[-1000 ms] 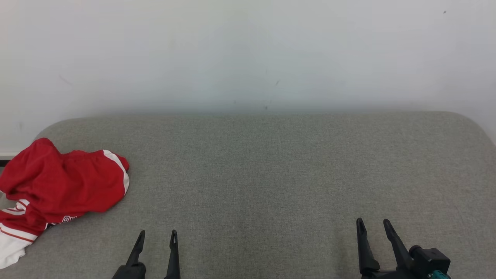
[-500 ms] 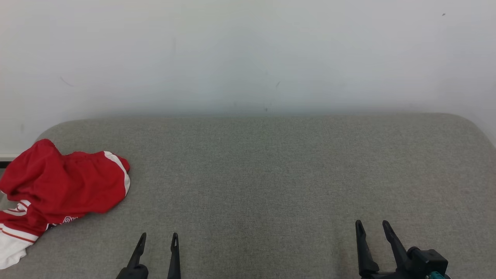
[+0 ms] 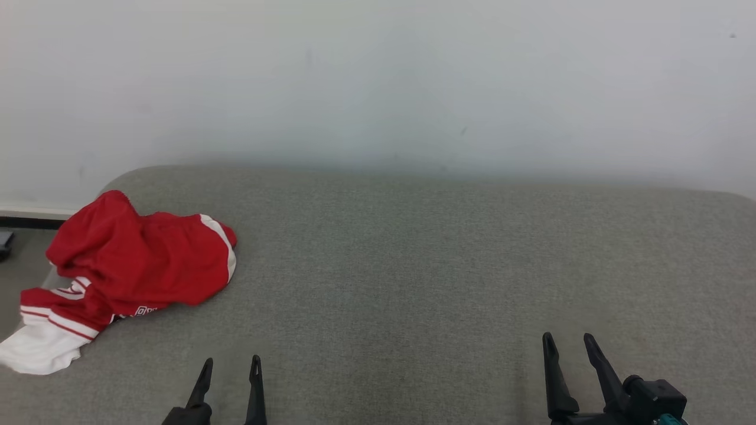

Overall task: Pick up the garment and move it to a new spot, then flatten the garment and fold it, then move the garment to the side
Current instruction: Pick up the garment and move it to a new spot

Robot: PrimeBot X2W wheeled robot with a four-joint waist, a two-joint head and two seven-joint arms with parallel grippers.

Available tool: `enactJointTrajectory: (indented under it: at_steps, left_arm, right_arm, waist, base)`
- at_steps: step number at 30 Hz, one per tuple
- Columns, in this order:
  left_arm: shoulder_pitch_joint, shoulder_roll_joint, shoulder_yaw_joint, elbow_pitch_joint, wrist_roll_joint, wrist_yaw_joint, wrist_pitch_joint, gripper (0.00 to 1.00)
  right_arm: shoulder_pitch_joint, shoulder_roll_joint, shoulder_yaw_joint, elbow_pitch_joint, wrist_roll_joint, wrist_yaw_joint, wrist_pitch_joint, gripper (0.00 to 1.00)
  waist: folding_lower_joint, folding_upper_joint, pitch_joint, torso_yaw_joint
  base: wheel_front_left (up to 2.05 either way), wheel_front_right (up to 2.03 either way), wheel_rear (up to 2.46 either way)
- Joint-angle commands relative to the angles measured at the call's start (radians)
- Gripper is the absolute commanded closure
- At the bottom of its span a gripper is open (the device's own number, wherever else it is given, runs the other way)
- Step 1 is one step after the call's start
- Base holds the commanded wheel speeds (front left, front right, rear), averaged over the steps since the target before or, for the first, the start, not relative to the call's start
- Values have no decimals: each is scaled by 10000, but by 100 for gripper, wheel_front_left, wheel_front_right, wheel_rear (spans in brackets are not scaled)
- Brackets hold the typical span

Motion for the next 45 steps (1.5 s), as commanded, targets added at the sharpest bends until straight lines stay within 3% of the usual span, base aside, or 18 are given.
enactJointTrajectory:
  at_steps: [1, 15, 22, 37, 45]
  left_arm:
    - [-83, -11, 31, 34, 65, 39, -33, 0]
    - [80, 68, 512, 168, 248, 119, -31, 0]
    - [46, 95, 681, 234, 300, 84, -33, 0]
    - [184, 59, 951, 20, 360, 151, -33, 0]
    - [-721, 37, 616, 781, 442, -23, -29, 0]
  right_arm:
    - [80, 9, 7, 22, 115, 37, -48, 0]
    - [149, 11, 158, 284, 414, 37, -34, 0]
    - [84, 11, 244, 334, 547, 37, -33, 0]
    - [-148, 9, 410, 424, 278, 35, -33, 0]
    - [8, 9, 315, 454, -30, 35, -33, 0]
  waist:
    - [0, 0, -33, 591]
    - [0, 0, -116, 2785]
    - [0, 0, -92, 3561]
    - [0, 0, 151, 3826]
    - [0, 0, 161, 3828]
  base:
    - [0, 0, 0]
    - [0, 0, 0]
    - [0, 0, 0]
    - [0, 0, 0]
    - [0, 0, 0]
